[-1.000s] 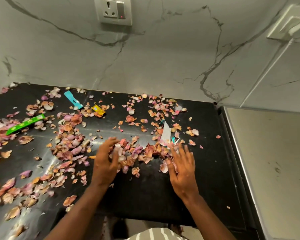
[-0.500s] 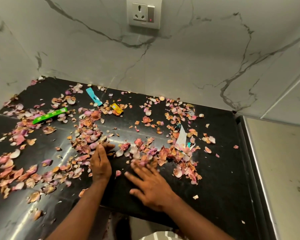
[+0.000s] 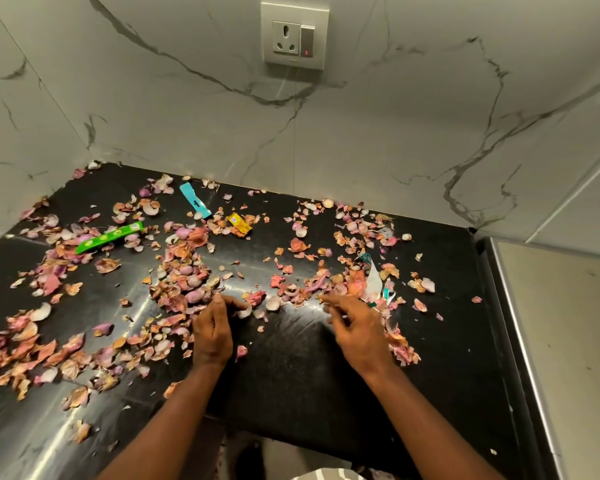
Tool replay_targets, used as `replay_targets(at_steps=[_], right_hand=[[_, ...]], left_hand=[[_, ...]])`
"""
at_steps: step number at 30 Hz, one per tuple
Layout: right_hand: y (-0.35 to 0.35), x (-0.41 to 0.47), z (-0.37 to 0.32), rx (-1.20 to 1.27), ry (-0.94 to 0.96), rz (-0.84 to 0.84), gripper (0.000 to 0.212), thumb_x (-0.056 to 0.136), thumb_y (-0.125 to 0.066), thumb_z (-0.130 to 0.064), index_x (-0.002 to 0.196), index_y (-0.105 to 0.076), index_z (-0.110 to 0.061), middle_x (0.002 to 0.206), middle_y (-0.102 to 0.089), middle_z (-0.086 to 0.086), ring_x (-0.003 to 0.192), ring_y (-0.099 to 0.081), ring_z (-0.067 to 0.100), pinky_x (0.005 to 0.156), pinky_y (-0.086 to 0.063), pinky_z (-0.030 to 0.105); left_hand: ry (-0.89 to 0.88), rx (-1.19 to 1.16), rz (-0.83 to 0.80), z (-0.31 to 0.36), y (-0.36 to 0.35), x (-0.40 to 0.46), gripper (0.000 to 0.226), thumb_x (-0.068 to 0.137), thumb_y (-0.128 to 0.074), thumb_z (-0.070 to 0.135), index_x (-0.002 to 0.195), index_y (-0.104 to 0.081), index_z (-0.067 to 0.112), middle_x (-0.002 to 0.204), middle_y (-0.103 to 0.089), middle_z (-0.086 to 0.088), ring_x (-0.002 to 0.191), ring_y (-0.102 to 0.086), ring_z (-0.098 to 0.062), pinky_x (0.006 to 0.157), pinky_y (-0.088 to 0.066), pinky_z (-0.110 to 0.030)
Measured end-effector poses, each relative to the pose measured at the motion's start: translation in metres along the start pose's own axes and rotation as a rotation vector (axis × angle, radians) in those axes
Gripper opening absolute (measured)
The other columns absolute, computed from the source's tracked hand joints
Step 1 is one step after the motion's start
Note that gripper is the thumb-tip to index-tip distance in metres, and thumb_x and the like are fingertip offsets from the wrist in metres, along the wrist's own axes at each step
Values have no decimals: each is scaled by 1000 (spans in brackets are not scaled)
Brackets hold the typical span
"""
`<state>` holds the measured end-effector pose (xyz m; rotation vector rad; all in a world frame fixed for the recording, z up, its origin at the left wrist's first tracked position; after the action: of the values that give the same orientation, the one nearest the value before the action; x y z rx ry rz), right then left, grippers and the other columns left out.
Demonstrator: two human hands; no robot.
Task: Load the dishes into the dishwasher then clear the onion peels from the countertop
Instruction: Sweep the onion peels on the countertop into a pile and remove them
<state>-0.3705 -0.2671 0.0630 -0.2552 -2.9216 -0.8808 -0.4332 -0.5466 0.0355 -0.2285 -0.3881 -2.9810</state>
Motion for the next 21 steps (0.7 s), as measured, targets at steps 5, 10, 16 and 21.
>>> replay_targets(at_steps=[5, 10, 16, 21], right_hand=[[-47, -33, 22, -481, 276, -216, 49, 108, -43, -39, 156, -44, -30, 165, -35, -7, 156, -23, 9, 130, -15, 36], [-46, -32, 29, -437, 250, -200, 50, 108, -42, -40, 156, -46, -26, 165, -37, -7, 155, -24, 6, 129, -19, 36], [-47, -30, 31, -400, 235, -157, 46, 106, -48, -36, 152, -52, -27, 161, -44, -8, 153, -29, 3, 128, -23, 35], [-47, -30, 29, -388, 240, -152, 45, 105, -50, -33, 149, -55, -26, 160, -46, -8, 152, -32, 3, 128, -23, 32]], left_hand=[[-178, 73, -182, 15, -10, -15, 42, 110, -35, 37, 102, -73, 19, 108, -74, 6, 110, -70, -16, 92, -57, -46], [-308, 468, -156, 14, -5, -24, 35, 107, -46, 36, 133, -61, 18, 145, -57, -2, 150, -38, -17, 123, -30, -54], [303, 1036, -146, -22, 2, -24, 100, 95, -15, 79, 165, 4, 9, 168, 19, -26, 155, 21, -42, 125, 9, -60], [215, 1054, -294, -1, -57, -24, 96, 96, -9, 78, 164, 7, 11, 169, 21, -20, 155, 24, -36, 119, 19, -57]])
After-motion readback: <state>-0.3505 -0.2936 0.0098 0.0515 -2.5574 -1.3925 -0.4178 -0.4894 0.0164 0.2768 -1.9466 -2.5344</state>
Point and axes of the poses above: each hand's wrist, its own x-axis towards the middle knuckle, its own y-axis out of the back of the hand, z = x × y, the point moved 4 cm from there along x, towards the middle knuckle
